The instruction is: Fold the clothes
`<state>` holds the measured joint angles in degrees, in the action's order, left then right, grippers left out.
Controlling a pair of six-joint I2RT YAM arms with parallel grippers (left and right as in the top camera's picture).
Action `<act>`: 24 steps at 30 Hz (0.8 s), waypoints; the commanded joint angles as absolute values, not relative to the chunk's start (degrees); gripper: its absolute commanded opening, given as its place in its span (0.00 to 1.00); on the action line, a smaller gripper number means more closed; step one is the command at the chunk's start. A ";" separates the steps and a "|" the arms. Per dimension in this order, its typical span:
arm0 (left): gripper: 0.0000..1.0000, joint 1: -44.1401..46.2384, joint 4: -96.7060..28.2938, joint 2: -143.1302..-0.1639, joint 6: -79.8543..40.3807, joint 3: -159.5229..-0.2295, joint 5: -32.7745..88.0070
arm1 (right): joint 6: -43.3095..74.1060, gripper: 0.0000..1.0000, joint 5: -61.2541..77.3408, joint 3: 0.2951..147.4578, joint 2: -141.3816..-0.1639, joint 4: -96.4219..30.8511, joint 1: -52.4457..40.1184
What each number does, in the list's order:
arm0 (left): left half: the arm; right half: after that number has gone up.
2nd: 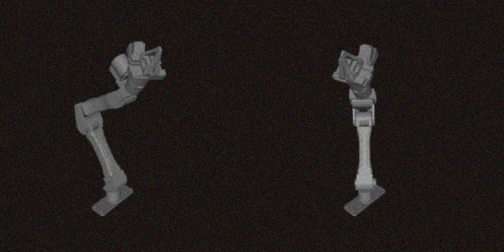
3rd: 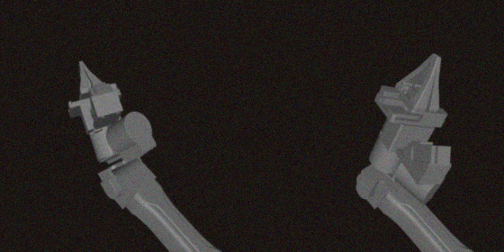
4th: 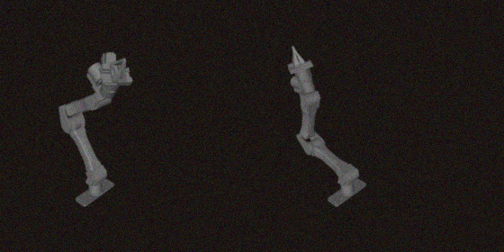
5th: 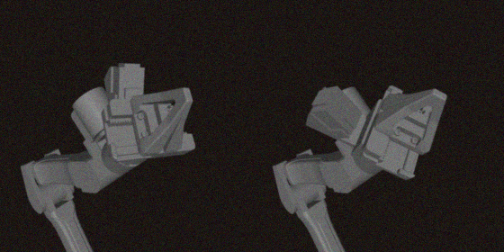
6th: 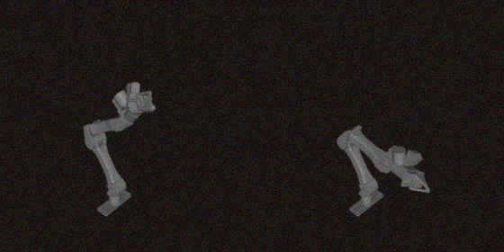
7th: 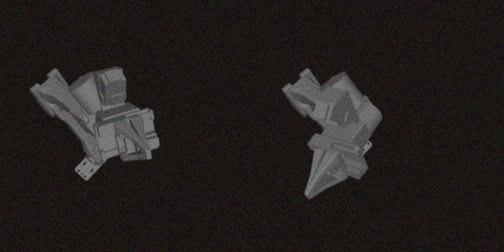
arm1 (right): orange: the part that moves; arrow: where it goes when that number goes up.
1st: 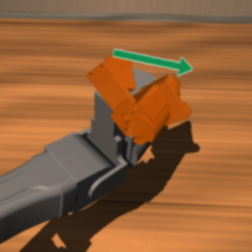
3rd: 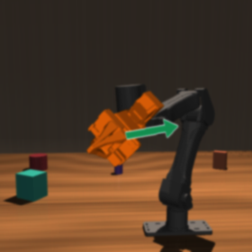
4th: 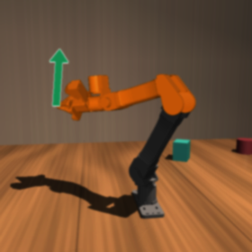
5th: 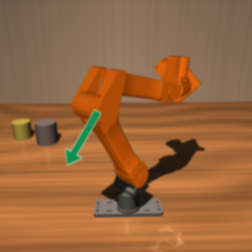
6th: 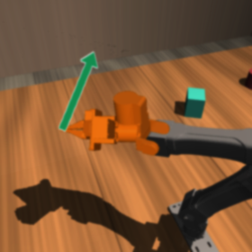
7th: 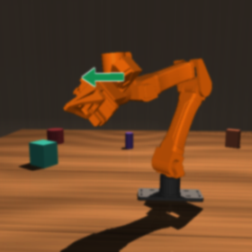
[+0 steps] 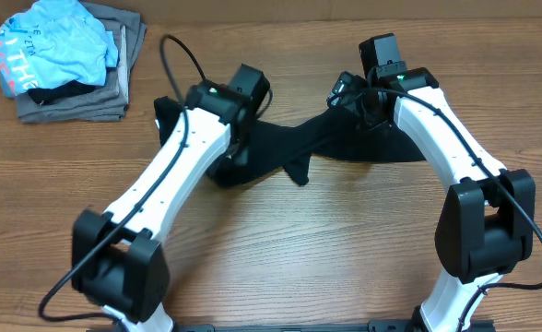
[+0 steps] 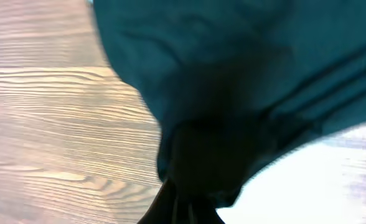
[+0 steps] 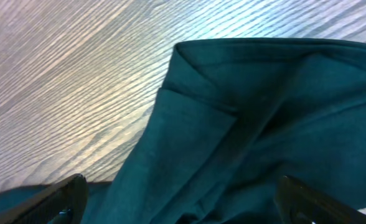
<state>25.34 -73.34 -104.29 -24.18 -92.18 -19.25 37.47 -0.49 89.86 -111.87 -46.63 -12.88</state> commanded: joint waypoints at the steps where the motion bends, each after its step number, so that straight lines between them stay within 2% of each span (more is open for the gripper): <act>1: 0.04 22.48 -74.41 -99.50 -27.51 -93.93 -25.06 | 37.36 1.00 -2.50 90.02 -112.01 -46.85 -13.08; 11: 0.04 13.54 -77.30 -89.45 -29.21 -93.93 -27.35 | 37.60 1.00 -2.55 90.00 -112.01 -46.15 -13.08; 24: 0.04 13.10 -76.79 -79.94 -29.19 -93.93 -27.73 | 37.89 1.00 -2.44 90.02 -112.31 -46.17 -13.10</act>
<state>13.13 -76.82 -82.04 -28.21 -92.42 -26.02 37.47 -1.78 89.86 -111.92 -46.30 -12.88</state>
